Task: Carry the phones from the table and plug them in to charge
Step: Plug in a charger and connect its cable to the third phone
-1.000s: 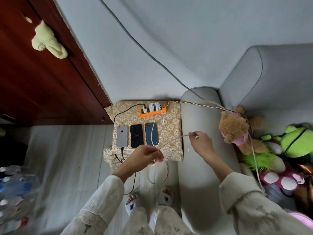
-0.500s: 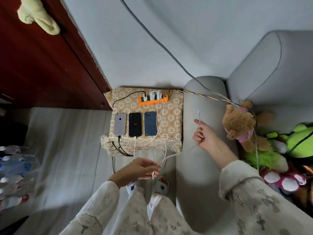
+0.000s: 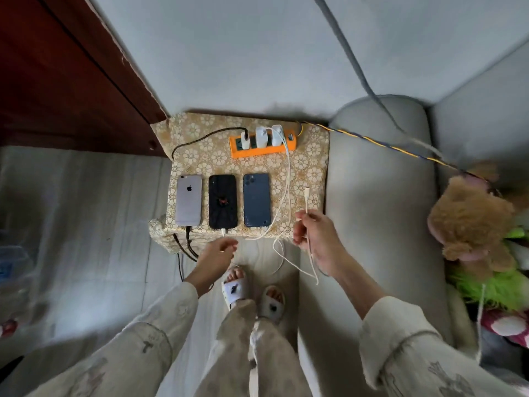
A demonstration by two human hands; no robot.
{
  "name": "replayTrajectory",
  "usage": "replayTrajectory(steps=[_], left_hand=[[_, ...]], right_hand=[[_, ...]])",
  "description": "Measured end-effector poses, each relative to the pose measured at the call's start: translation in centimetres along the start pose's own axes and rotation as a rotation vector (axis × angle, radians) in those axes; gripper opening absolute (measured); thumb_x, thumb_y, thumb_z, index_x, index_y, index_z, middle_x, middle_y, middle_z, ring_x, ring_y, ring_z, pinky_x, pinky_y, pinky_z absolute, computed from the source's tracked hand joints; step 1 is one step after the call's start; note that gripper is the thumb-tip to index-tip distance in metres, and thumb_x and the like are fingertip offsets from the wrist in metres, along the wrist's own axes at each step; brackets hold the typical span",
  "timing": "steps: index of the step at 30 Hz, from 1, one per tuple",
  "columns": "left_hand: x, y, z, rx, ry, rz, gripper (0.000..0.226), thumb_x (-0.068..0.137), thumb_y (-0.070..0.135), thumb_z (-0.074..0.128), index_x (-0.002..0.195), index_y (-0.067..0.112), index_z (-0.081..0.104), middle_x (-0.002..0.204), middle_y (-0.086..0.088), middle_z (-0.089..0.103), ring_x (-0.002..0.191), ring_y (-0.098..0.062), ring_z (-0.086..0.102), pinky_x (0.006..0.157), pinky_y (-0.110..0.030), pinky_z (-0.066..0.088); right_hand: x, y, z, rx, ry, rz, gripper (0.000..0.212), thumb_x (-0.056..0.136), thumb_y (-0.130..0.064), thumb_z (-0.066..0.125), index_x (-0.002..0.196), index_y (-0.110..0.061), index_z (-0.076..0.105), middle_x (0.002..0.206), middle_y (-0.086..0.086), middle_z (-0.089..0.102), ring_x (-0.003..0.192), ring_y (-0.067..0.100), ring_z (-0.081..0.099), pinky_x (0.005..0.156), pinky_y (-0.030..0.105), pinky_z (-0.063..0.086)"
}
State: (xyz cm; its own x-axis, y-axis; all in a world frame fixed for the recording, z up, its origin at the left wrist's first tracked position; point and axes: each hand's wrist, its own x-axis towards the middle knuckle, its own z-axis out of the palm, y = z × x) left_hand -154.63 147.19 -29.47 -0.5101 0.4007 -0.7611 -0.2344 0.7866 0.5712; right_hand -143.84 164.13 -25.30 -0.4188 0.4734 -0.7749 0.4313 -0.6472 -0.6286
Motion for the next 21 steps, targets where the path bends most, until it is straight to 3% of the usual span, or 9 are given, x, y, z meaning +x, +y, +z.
replayTrajectory(steps=[2, 4, 6, 9, 10, 12, 15, 19, 21], left_hand=[[2.9, -0.1, 0.1, 0.057, 0.035, 0.012, 0.030, 0.091, 0.009, 0.043, 0.117, 0.009, 0.057, 0.115, -0.013, 0.062, 0.104, -0.032, 0.058, 0.090, -0.039, 0.047], [5.4, -0.1, 0.5, 0.118, 0.058, 0.040, 0.033, 0.091, 0.013, 0.043, 0.122, 0.014, 0.055, 0.121, -0.008, 0.061, 0.108, -0.031, 0.058, 0.088, -0.034, 0.046], [7.5, -0.1, 1.2, 0.170, 0.072, 0.091, 0.037, 0.091, 0.013, 0.044, 0.127, 0.015, 0.050, 0.124, -0.007, 0.060, 0.108, -0.023, 0.057, 0.084, -0.025, 0.040], [10.1, 0.4, 2.1, 0.132, 0.083, 0.104, 0.044, 0.091, 0.011, 0.044, 0.134, 0.015, 0.040, 0.129, -0.008, 0.055, 0.105, -0.019, 0.055, 0.087, -0.026, 0.041], [10.3, 0.6, 2.2, 0.137, 0.092, 0.118, 0.046, 0.091, 0.011, 0.044, 0.136, 0.014, 0.038, 0.132, -0.010, 0.052, 0.110, -0.021, 0.054, 0.093, -0.030, 0.042], [11.5, 0.8, 3.0, 0.182, 0.103, 0.123, 0.049, 0.090, 0.009, 0.045, 0.138, 0.010, 0.034, 0.136, -0.015, 0.045, 0.119, -0.028, 0.049, 0.101, -0.037, 0.040], [12.9, 1.5, 4.7, 0.215, 0.125, 0.095, 0.054, 0.089, 0.007, 0.046, 0.140, 0.007, 0.027, 0.137, -0.019, 0.036, 0.124, -0.032, 0.040, 0.104, -0.036, 0.032], [13.9, 2.6, 7.0, 0.253, 0.227, 0.036, 0.064, 0.088, 0.014, 0.052, 0.141, 0.006, 0.018, 0.136, -0.023, 0.029, 0.125, -0.038, 0.030, 0.105, -0.041, 0.026], [14.2, 3.2, 7.9, 0.291, 0.287, -0.026, 0.076, 0.085, 0.025, 0.059, 0.142, 0.006, 0.013, 0.135, -0.023, 0.028, 0.123, -0.039, 0.029, 0.101, -0.045, 0.030]], right_hand=[[2.4, 0.6, 2.1, 0.037, -0.023, -0.006, 0.018, 0.095, -0.001, 0.036, 0.087, -0.004, 0.051, 0.082, 0.015, 0.061, 0.075, 0.025, 0.058, 0.074, 0.037, 0.050], [5.0, 1.3, 3.3, 0.010, -0.008, -0.041, 0.016, 0.096, -0.002, 0.036, 0.095, -0.002, 0.052, 0.106, 0.025, 0.058, 0.099, 0.031, 0.059, 0.090, 0.039, 0.050], [7.1, 2.3, 3.6, -0.098, 0.079, -0.080, 0.020, 0.097, -0.008, 0.036, 0.106, 0.003, 0.051, 0.116, 0.029, 0.055, 0.108, 0.034, 0.059, 0.088, 0.033, 0.052], [9.7, 3.5, 2.8, -0.269, 0.259, -0.127, 0.019, 0.097, -0.014, 0.034, 0.094, -0.013, 0.052, 0.094, -0.001, 0.061, 0.101, 0.033, 0.064, 0.054, 0.016, 0.050], [10.0, 3.6, 2.5, -0.292, 0.283, -0.139, 0.019, 0.097, -0.014, 0.034, 0.092, -0.014, 0.052, 0.089, -0.006, 0.060, 0.100, 0.036, 0.063, 0.056, 0.024, 0.054], [11.4, 3.7, 1.8, -0.282, 0.277, -0.107, 0.019, 0.097, -0.013, 0.036, 0.094, -0.014, 0.055, 0.088, -0.004, 0.061, 0.099, 0.039, 0.062, 0.081, 0.044, 0.055], [13.2, 3.2, 1.0, -0.071, 0.197, -0.046, 0.016, 0.096, -0.010, 0.041, 0.099, -0.006, 0.056, 0.108, 0.012, 0.064, 0.087, 0.015, 0.065, 0.081, 0.029, 0.054], [13.9, 2.4, 1.4, 0.084, 0.070, -0.052, 0.020, 0.094, -0.005, 0.042, 0.079, -0.010, 0.053, 0.089, 0.010, 0.068, 0.072, 0.012, 0.071, 0.067, 0.024, 0.058], [13.8, 2.5, 1.2, 0.072, 0.076, -0.056, 0.020, 0.094, -0.005, 0.043, 0.077, -0.011, 0.052, 0.091, 0.011, 0.068, 0.076, 0.016, 0.070, 0.069, 0.024, 0.058]])
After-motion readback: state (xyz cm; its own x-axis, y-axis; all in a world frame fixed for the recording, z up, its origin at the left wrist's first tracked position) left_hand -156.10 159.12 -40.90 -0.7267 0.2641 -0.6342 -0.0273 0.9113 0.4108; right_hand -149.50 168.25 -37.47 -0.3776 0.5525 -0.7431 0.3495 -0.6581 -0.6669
